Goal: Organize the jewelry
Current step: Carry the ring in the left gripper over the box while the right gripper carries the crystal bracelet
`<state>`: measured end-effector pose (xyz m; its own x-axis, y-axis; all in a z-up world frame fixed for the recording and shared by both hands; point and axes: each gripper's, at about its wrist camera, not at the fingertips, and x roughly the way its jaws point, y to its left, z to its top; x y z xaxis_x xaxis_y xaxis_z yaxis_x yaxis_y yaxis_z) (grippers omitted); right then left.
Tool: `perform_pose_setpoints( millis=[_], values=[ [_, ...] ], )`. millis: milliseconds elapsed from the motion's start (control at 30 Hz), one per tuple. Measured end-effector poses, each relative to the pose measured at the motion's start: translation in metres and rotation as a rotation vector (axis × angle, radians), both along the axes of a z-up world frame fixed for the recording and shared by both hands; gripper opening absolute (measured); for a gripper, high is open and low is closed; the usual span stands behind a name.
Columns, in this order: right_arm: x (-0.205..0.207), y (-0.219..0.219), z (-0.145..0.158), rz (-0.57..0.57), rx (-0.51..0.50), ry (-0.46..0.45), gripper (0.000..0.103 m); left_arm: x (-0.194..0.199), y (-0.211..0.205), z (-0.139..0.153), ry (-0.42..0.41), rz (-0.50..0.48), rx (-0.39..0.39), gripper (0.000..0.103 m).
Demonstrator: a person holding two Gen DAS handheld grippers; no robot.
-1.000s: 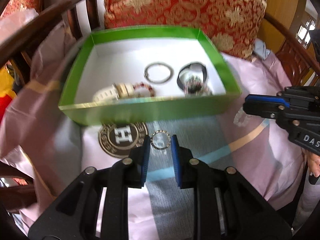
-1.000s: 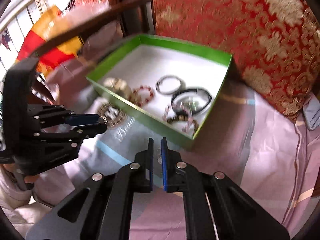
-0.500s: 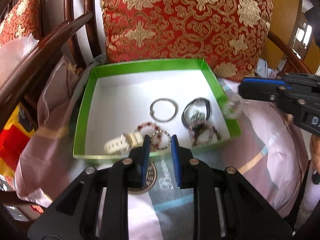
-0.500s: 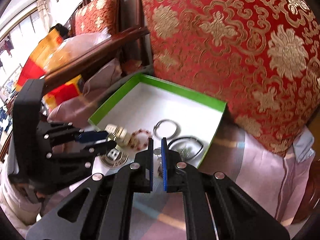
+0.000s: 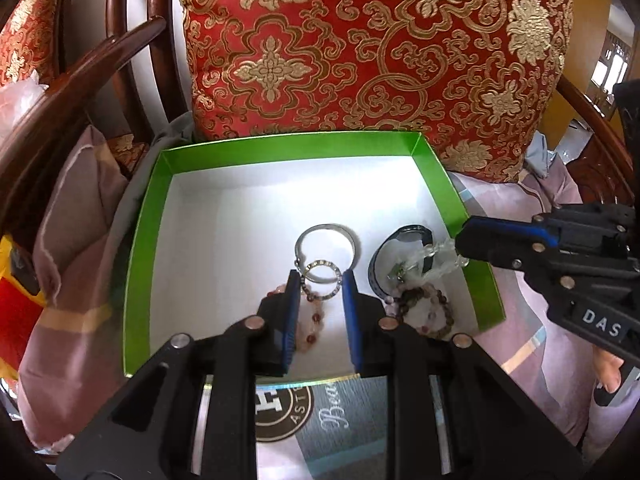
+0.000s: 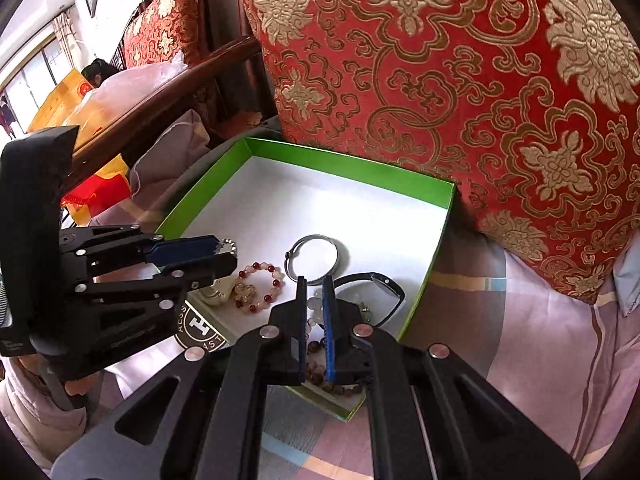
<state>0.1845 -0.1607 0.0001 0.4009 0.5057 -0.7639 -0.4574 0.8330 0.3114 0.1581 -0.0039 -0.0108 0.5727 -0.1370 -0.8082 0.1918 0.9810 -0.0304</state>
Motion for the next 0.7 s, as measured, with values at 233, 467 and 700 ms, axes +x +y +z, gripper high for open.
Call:
perform_pose_setpoints(
  millis=[233, 467, 700],
  values=[
    [0.003, 0.002, -0.006, 0.002, -0.008, 0.006, 0.007, 0.008, 0.000, -0.012, 0.021, 0.003, -0.006, 0.021],
    [0.000, 0.004, 0.000, 0.008, 0.000, -0.006, 0.007, -0.001, -0.007, -0.002, -0.032, 0.022, 0.046, 0.021],
    [-0.005, 0.008, 0.003, 0.017, -0.002, -0.018, 0.007, -0.010, -0.012, 0.003, -0.062, 0.014, 0.068, 0.021]
  ],
)
